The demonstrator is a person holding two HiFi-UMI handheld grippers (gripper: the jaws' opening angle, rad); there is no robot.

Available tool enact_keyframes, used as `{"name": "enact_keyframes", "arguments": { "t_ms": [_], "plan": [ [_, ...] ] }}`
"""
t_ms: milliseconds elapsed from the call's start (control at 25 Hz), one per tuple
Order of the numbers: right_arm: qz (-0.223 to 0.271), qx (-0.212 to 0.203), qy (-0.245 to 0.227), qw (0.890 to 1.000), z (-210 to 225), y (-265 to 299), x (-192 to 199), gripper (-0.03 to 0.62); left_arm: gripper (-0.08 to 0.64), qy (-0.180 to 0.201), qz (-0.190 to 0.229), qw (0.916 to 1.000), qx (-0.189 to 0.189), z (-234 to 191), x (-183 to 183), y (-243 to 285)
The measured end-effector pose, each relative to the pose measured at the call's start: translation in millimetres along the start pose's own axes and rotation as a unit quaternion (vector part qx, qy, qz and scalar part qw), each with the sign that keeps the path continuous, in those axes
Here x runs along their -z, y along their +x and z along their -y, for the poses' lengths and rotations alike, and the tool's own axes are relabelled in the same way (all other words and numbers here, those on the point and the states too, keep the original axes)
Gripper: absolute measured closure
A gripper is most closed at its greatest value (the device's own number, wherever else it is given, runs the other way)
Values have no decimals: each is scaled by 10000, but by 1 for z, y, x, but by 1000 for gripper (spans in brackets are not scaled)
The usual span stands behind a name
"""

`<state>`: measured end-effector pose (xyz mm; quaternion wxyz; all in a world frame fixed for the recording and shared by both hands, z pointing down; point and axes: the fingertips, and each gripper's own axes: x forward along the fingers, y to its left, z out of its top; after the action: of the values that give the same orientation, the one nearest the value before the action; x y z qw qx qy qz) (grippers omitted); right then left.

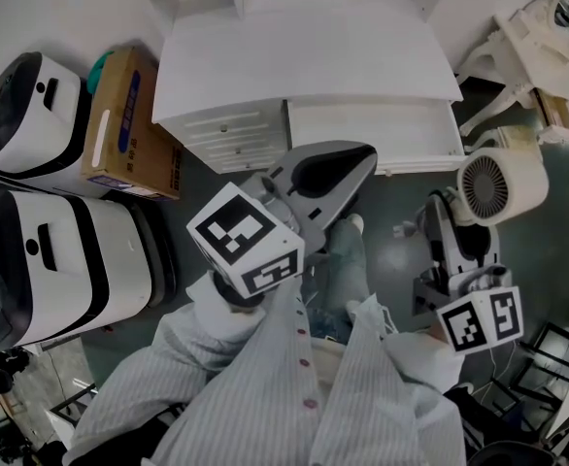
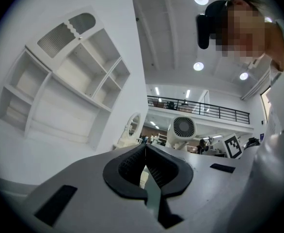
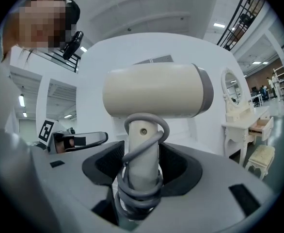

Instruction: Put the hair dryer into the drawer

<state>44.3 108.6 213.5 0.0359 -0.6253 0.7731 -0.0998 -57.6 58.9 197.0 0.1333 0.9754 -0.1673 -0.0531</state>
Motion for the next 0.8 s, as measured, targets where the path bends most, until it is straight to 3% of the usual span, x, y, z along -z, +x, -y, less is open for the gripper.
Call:
{"name": "enact_keyframes", "arguments": {
  "t_ms": [400,800],
  "plan": [
    [-56,-160,-3,9999,52,63,-10,376,551,20,82,9998,-175,-53,-9,56],
    [-169,-473,-85,9987,126,129,-47,376,551,22,211,9987,-457,-99,-34,142]
  ]
}}
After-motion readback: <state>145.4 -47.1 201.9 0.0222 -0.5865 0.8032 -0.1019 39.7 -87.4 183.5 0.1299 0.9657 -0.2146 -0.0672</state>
